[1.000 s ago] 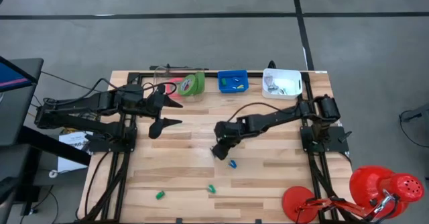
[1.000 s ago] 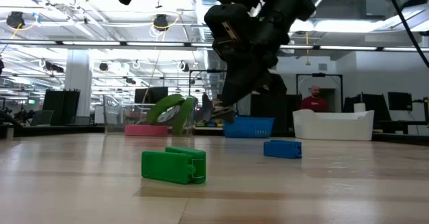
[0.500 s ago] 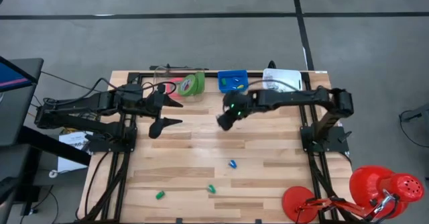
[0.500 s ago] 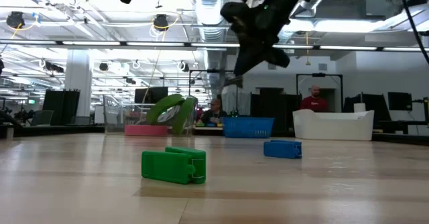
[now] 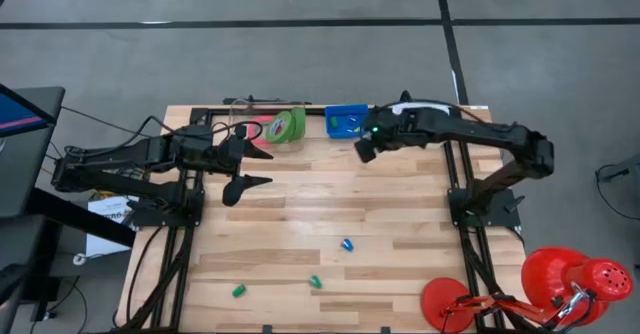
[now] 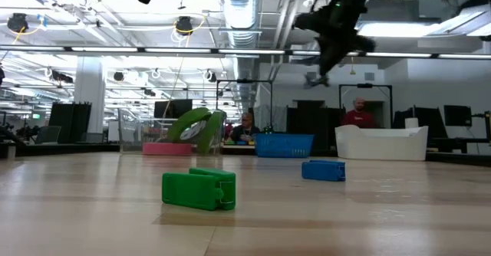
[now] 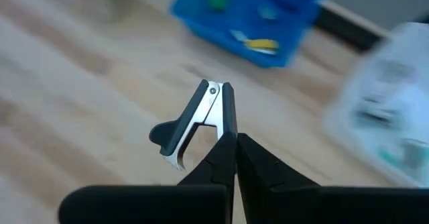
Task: Pick and place Stapler, Stapler remover, tape
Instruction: Put the black staple remover into the white bin
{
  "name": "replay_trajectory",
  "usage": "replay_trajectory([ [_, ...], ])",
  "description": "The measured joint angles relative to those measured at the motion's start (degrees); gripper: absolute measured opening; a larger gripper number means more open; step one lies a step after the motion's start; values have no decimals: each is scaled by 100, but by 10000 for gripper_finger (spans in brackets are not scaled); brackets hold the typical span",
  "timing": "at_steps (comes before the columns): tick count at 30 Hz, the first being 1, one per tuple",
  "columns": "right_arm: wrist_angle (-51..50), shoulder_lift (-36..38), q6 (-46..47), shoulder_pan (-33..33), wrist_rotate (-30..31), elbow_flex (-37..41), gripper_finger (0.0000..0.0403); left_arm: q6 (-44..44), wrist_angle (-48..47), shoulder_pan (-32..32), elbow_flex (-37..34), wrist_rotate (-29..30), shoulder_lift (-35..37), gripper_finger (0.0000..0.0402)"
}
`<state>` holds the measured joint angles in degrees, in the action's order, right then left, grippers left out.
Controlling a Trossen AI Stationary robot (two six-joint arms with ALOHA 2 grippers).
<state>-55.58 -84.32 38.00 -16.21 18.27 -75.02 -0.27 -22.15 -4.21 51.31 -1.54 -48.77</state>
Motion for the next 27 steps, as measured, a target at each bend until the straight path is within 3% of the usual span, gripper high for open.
replay_trajectory([
  [6, -821, 340, -141, -544, 560, 126, 0, 0, 32, 0, 0, 2, 0, 278],
  [11, -1139, 509, -704, -1036, 674, 244, 0, 0, 39, 0, 0, 2, 0, 278],
  [20, -1125, 694, -1262, -1964, 1035, 679, 0, 0, 42, 0, 0, 2, 0, 278],
  [27, -528, 682, -1458, -2477, 1091, 1051, 0, 0, 57, 0, 0, 4, 0, 278],
])
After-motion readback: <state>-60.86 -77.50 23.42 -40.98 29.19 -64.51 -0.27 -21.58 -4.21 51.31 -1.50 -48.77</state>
